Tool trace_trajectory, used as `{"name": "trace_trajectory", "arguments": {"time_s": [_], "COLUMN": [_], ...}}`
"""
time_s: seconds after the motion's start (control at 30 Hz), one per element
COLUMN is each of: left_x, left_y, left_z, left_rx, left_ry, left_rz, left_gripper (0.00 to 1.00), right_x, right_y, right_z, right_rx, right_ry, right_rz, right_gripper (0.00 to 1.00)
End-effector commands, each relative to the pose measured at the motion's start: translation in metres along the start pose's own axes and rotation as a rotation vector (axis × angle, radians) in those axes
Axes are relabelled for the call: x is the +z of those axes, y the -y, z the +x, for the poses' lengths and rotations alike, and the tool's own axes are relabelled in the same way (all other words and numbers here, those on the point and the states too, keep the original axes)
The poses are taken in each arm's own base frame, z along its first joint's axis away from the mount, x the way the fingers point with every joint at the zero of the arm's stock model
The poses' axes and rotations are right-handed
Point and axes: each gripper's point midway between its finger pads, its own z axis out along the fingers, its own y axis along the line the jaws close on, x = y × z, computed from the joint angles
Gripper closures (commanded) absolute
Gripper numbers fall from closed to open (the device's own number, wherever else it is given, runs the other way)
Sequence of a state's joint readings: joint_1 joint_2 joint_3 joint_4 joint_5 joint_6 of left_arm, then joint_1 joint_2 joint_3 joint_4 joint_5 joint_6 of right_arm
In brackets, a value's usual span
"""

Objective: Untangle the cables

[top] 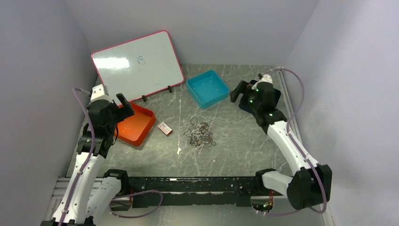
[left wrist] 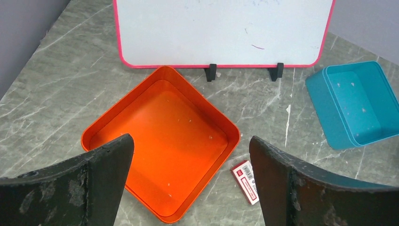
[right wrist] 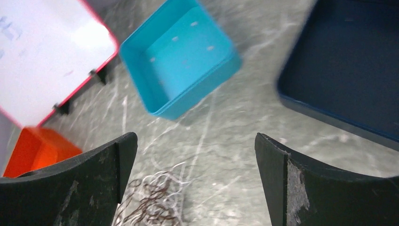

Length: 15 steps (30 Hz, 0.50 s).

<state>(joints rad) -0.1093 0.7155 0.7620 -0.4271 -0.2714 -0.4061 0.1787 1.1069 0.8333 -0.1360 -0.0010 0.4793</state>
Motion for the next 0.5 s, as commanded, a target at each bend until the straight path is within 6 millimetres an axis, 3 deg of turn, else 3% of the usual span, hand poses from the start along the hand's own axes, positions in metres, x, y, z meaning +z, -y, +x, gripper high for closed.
{"name": "trace_trajectory", "arguments": {"time_s": [0.0, 0.23, 0.37, 0.47], "left_x": [-0.004, -0.003, -0.006, -0.005], "left_y": [0.013, 0.021, 0.025, 0.025], "left_z": [-0.027, -0.025, -0.026, -0.026], "left_rx": [-0.008, -0.002, -0.005, -0.007], "left_ry": [0.072, 0.057, 0.064, 0.065], "left_rz": [0.063, 0.113, 0.142, 0.143], "left_gripper": [0.03, 0.05, 0.05, 0.05], "right_x": [0.002, -0.005, -0.007, -0.004], "right_y": [-0.056, -0.101, -0.109, -0.12], "right_z": [0.021, 0.076, 0.097, 0.108], "right_rx": [-0.164, -0.301, -0.342, -0.359], "right_ry": [-0.109, -0.286, -0.325, -0.377], "right_rz": [-0.134, -0.327, -0.348, -0.384], "right_gripper": [0.0, 0.1, 0.13, 0.21]}}
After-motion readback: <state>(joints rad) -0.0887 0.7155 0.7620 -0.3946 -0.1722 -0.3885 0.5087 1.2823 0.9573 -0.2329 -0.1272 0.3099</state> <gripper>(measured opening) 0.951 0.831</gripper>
